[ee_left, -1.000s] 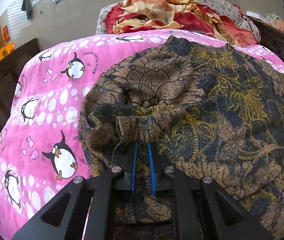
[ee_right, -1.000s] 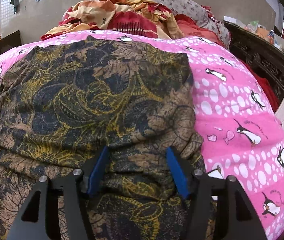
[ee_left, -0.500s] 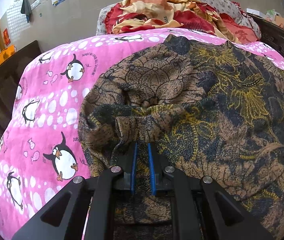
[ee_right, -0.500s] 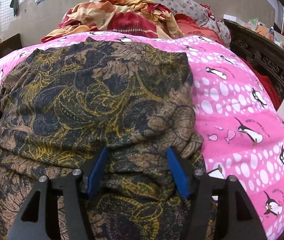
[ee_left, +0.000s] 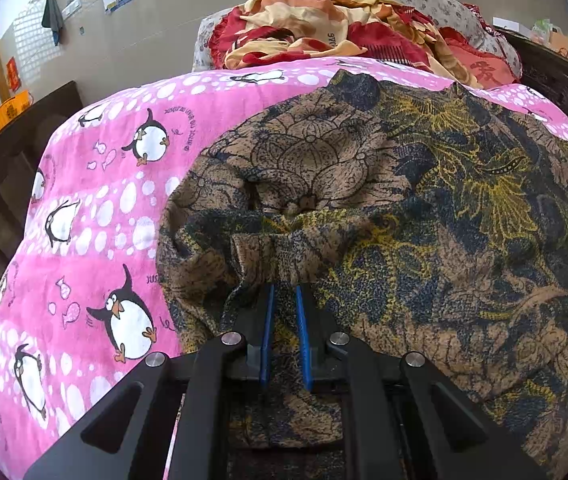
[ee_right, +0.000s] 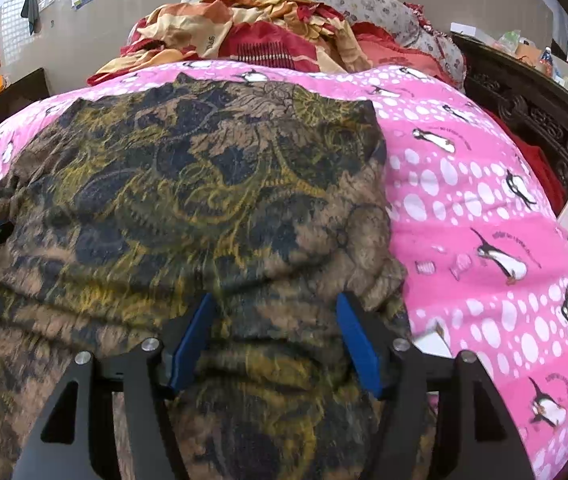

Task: Fold small clothes

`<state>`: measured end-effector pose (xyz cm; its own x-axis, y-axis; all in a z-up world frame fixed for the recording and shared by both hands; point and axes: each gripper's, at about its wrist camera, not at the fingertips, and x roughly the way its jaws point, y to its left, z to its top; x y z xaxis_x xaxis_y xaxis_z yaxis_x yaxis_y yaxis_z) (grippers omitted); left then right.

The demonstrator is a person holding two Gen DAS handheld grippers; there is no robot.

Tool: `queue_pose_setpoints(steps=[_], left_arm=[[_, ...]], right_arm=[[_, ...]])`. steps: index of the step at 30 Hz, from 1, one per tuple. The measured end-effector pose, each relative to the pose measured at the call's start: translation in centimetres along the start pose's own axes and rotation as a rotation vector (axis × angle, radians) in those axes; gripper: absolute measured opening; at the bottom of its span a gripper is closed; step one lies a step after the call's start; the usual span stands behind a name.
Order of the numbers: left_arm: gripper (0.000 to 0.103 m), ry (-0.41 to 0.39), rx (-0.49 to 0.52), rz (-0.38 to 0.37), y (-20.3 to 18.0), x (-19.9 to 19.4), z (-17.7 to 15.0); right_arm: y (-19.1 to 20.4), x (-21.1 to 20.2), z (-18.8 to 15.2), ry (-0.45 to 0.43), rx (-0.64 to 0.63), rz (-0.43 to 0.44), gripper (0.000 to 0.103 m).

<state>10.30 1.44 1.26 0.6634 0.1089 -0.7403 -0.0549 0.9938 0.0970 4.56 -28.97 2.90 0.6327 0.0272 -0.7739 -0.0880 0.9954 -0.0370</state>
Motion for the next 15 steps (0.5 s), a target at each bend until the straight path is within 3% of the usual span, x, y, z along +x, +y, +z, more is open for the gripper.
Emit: queue_pose_setpoints(steps=[2, 9, 12, 15], left_arm=[[0.0, 0.0, -0.004, -0.007, 0.1, -0.1, 0.0], [0.0, 0.008, -0.02, -0.048, 0.5, -0.2, 0.1], [0.0, 0.047, -0.021, -0.151, 1.3, -1.4, 0.3], [0.012, 0.047, -0.038, -0.281, 3.3, -4.7, -0.8]], right_arm=[[-0.1, -1.0, -1.5, 0.085, -0.023, -0.016, 0.08], [-0.1, -8.7, -9.2, 0.119, -0.147, -0.027, 0.081], [-1.3, -12.1, -12.9, 0.14, -0.162, 0.004, 0.081], [-3.0, -15.2, -16.8, 0.119, -0.173, 0.049, 0.085]])
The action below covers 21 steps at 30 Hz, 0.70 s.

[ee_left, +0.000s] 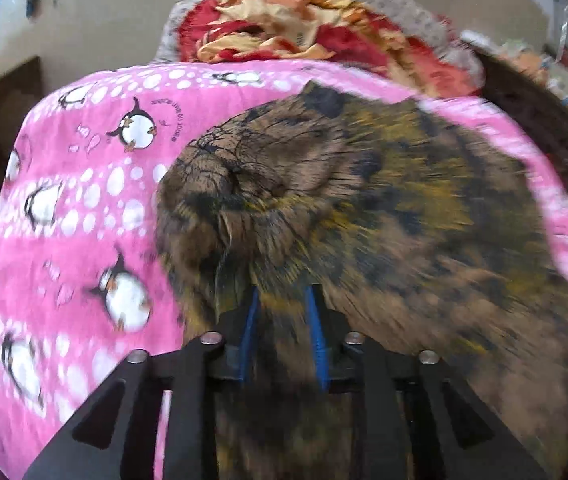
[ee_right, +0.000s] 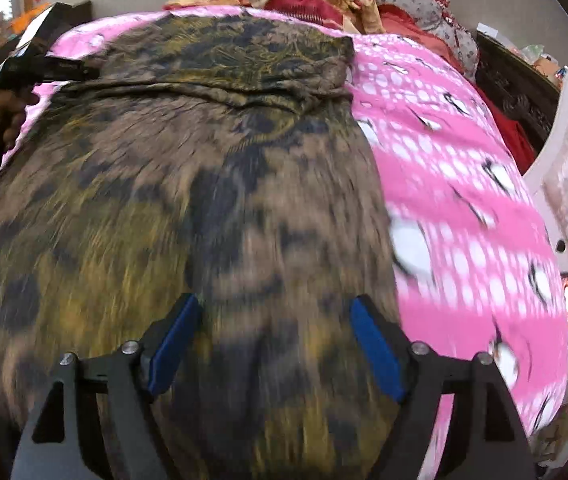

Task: Fold small clothes

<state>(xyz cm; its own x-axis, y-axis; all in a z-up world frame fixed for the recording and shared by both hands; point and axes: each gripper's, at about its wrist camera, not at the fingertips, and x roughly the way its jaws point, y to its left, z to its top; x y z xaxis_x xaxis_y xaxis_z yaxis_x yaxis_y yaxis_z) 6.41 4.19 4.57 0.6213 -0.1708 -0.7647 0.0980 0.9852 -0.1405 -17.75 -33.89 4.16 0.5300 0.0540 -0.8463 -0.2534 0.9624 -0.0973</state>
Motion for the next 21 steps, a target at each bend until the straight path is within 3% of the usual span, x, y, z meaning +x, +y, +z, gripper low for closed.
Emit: queue_pose_setpoints(steps=[3, 10, 14, 16, 18, 19, 21], left_arm=[[0.027, 0.02, 0.021, -0.061, 1.1, -3.5, -3.0], [0.027, 0.144, 0.006, -0.103, 4.3, -8.4, -13.0], [0.029, 0.081, 0.025, -0.11, 4.3, -10.8, -16.3], [0.052, 0.049, 0.025, -0.147, 4.3, -10.9, -16.8], [0.064, 0.022, 0.043, -0.179, 4.0, -10.6, -17.1], [0.069, 0.021, 0.057, -0.174, 3.6, -10.4, -17.1], [0.07, 0.035, 0.079, -0.15, 3.1, -10.2, -17.1]], right_arm=[[-0.6, -1.7, -3.1, -0.069, 0.002, 0.038, 0.087], [-0.8, -2.5, -5.3, -0.184, 0.029, 0.066, 0.09], [-0.9, -2.2, -4.7, -0.161, 0.007, 0.081, 0.094], [-1.0, -2.3, -4.6, -0.155, 0.011, 0.092, 0.094], [-1.2, -2.5, -4.7, -0.159, 0.023, 0.11, 0.094], [-1.5, -2.7, -4.6, -0.159, 0.041, 0.129, 0.094], [-2.0, -3.3, -4.5, -0.17, 0.073, 0.157, 0.092]])
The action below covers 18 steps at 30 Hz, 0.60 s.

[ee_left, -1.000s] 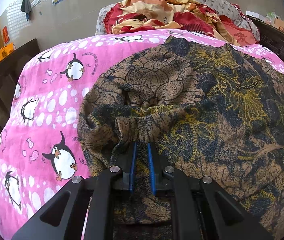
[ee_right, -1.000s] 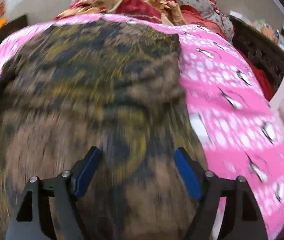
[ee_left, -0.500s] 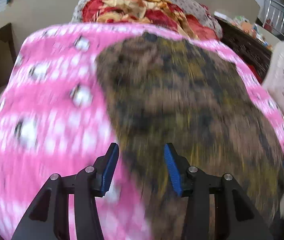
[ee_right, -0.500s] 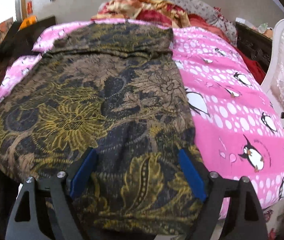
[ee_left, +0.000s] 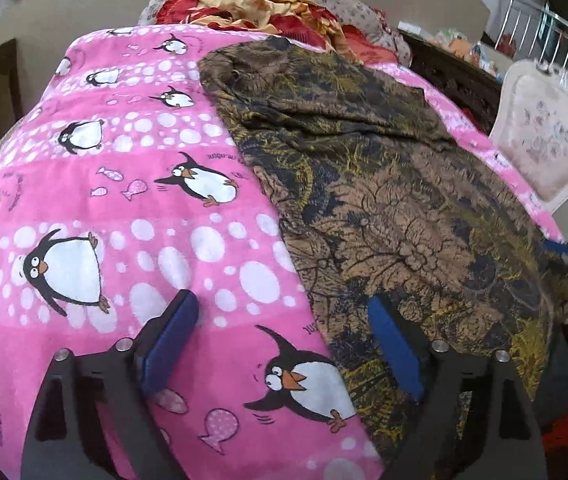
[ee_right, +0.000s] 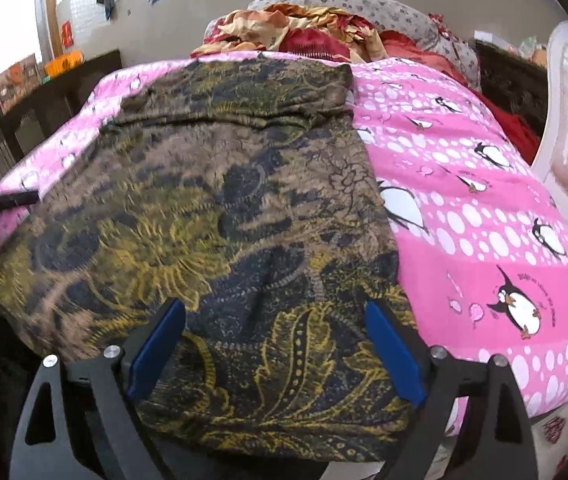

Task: Fold small clothes

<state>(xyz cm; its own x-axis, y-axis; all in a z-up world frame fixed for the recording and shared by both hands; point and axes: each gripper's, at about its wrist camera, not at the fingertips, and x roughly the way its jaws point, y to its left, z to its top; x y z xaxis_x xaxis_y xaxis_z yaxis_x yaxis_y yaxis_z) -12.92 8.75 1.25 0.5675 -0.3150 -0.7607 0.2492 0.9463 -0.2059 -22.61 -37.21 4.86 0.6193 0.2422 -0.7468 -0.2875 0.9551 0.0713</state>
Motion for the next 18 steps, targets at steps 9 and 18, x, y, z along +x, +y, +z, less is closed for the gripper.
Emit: queue_pose_setpoints(steps=[9, 18], left_arm=[[0.068, 0.166, -0.106, -0.501, -2.0, -3.1, -5.3], [0.055, 0.154, -0.18, -0.638, -0.5, -2.3, -4.8]], right_arm=[[-5.2, -6.1, -0.6, -0.132, 0.172, 0.01, 0.092], [-6.9, -6.2, -2.7, -0.136, 0.246, 0.04, 0.086]])
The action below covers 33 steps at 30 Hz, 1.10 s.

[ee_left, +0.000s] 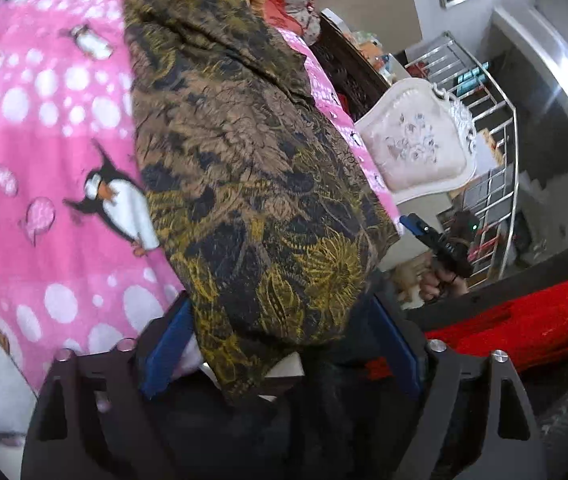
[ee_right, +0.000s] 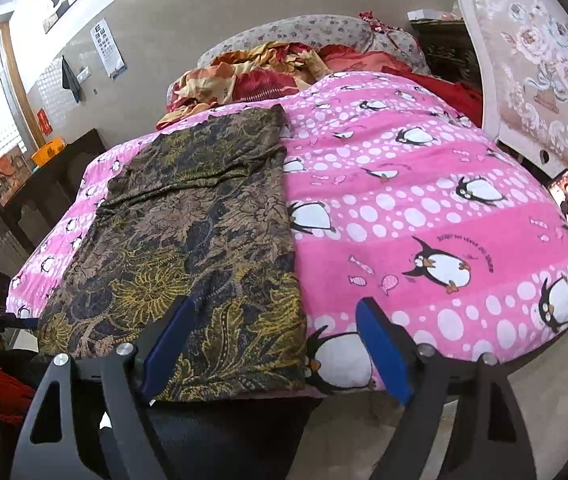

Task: Fold small clothes

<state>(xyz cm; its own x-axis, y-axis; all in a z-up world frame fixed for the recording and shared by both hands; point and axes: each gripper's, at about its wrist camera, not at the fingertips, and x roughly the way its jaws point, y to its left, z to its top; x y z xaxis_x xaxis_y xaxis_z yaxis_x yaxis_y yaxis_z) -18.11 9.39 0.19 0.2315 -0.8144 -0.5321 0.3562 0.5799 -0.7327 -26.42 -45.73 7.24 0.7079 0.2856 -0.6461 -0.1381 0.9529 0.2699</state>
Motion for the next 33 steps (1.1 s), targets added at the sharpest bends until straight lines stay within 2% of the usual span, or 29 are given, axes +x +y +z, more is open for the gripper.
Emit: queue_pose_setpoints(steps=[1, 3, 5, 7, 9, 11, 12, 13, 15, 19, 20, 22, 23, 24, 26, 31, 33], left_arm=[[0.047, -0.003, 0.009, 0.02, -0.2, 0.1, 0.2], [0.042, -0.013, 0.041, 0.075, -0.7, 0.6, 0.6], [0.041, -0.021, 0.095, 0.147, -1.6, 1.5, 0.4], [0.041, -0.015, 0.19, 0.235, -3.1, 2.5, 0.2], [0.041, -0.009, 0.231, 0.259, -3.7, 2.8, 0.0], [0.035, 0.002, 0.217, 0.221, -3.3, 2.7, -0.1], [0.021, 0.005, 0.194, 0.189, -3.0, 2.4, -0.1], [0.009, 0.006, 0.158, 0.158, -2.5, 2.1, -0.2], [0.001, 0.015, 0.109, 0.113, -1.8, 1.8, -0.5], [0.002, 0.0, 0.076, 0.099, -1.6, 1.9, -0.7], [0.002, 0.0, 0.072, 0.102, -1.6, 2.1, -0.7], [0.002, 0.002, 0.067, 0.098, -1.4, 2.3, -0.7], [0.003, 0.001, 0.067, 0.096, -1.4, 2.3, -0.7], [0.003, 0.001, 0.066, 0.093, -1.3, 2.4, -0.7], [0.004, 0.0, 0.068, 0.092, -1.2, 2.4, -0.6], [0.002, -0.009, 0.069, 0.11, -1.4, 2.5, -0.3], [0.0, -0.029, 0.071, 0.149, -1.5, 2.1, 0.0]], right_arm=[[-0.3, 0.1, -0.2, 0.002, 0.011, 0.006, 0.085], [-0.7, 0.3, -0.6, 0.007, 0.029, 0.019, 0.082], [-1.4, 0.5, -1.0, 0.022, 0.041, 0.021, 0.081], [-1.8, 0.6, -1.3, 0.033, 0.043, 0.027, 0.08], [-2.2, 0.9, -1.6, 0.047, 0.047, 0.065, 0.076], [-2.7, 1.6, -1.7, 0.057, 0.049, 0.107, 0.071], [-2.9, 1.9, -1.7, 0.064, 0.052, 0.129, 0.065], [-3.0, 2.4, -1.6, 0.07, 0.057, 0.164, 0.063], [-3.2, 3.7, -1.4, 0.072, 0.067, 0.214, 0.063], [-4.2, 5.0, -1.0, 0.038, 0.143, 0.331, 0.062], [-4.4, 5.1, -0.9, 0.045, 0.157, 0.37, 0.06], [-4.3, 5.4, -0.8, 0.072, 0.162, 0.435, 0.047], [-4.3, 5.5, -0.9, 0.101, 0.161, 0.458, 0.038], [-4.1, 5.7, -1.0, 0.125, 0.145, 0.458, 0.033], [-3.8, 5.9, -1.2, 0.145, 0.139, 0.47, 0.033], [-3.6, 7.3, -1.1, 0.133, 0.173, 0.443, 0.021], [-3.1, 7.4, -0.7, 0.131, 0.151, 0.406, 0.01]])
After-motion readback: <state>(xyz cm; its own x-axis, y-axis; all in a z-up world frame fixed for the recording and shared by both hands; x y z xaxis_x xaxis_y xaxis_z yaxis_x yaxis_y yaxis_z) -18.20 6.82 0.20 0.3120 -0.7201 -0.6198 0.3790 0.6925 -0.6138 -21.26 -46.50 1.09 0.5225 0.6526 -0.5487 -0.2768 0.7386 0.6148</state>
